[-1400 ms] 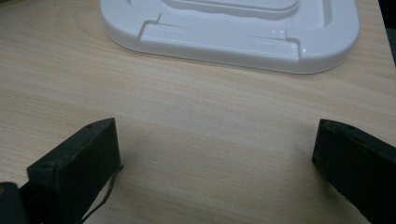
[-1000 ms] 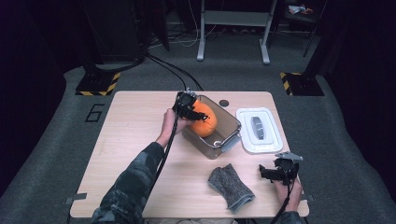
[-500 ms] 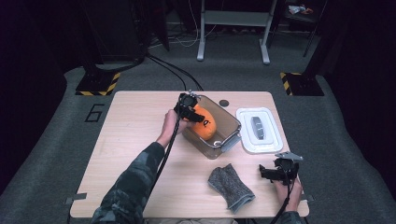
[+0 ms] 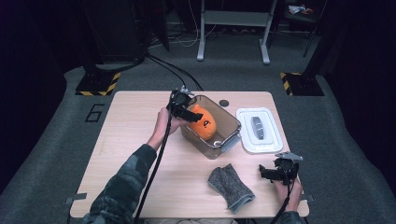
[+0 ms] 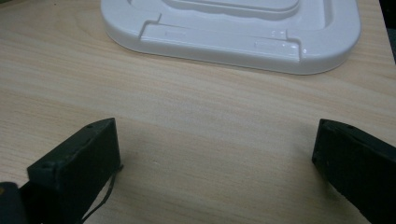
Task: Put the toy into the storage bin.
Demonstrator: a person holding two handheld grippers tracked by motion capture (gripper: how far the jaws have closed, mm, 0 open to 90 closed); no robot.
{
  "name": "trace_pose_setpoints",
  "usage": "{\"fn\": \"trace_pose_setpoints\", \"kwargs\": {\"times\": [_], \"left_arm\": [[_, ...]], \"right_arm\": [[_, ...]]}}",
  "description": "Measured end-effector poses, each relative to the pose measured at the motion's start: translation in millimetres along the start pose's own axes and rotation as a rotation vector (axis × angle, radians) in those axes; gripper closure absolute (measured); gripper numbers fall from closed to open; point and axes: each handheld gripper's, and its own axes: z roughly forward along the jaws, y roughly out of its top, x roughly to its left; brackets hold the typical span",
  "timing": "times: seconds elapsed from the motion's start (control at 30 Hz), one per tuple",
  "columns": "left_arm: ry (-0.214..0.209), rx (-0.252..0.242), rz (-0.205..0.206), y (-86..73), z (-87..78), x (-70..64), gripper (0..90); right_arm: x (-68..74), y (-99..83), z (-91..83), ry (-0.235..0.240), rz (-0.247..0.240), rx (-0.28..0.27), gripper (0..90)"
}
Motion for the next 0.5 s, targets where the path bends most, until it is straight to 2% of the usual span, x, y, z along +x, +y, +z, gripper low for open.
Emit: {"fn": "trace_pose_setpoints", "kwargs": {"times": [0.17, 0.3, 0.37, 0.5], "left_arm": [[0.006, -0.032, 0.025, -9.3, -20.2, -3.6, 16.0], [0.009, -0.044, 0.026, -15.6, -29.6, -3.8, 15.1], [0.023, -0.056, 0.029, -24.1, -37.8, -3.5, 14.9], [0.028, -0.062, 0.024, -33.3, -43.1, -2.0, 14.5]], "right_arm": [[0.0, 0.0, 0.0, 0.000, 0.000, 0.000, 0.0], [0.0, 0.0, 0.0, 0.000, 0.000, 0.000, 0.0], [0.0, 0.0, 0.0, -0.001, 0.000, 0.000, 0.0], [0.1, 0.0, 0.0, -0.001, 0.001, 0.000, 0.0]]}}
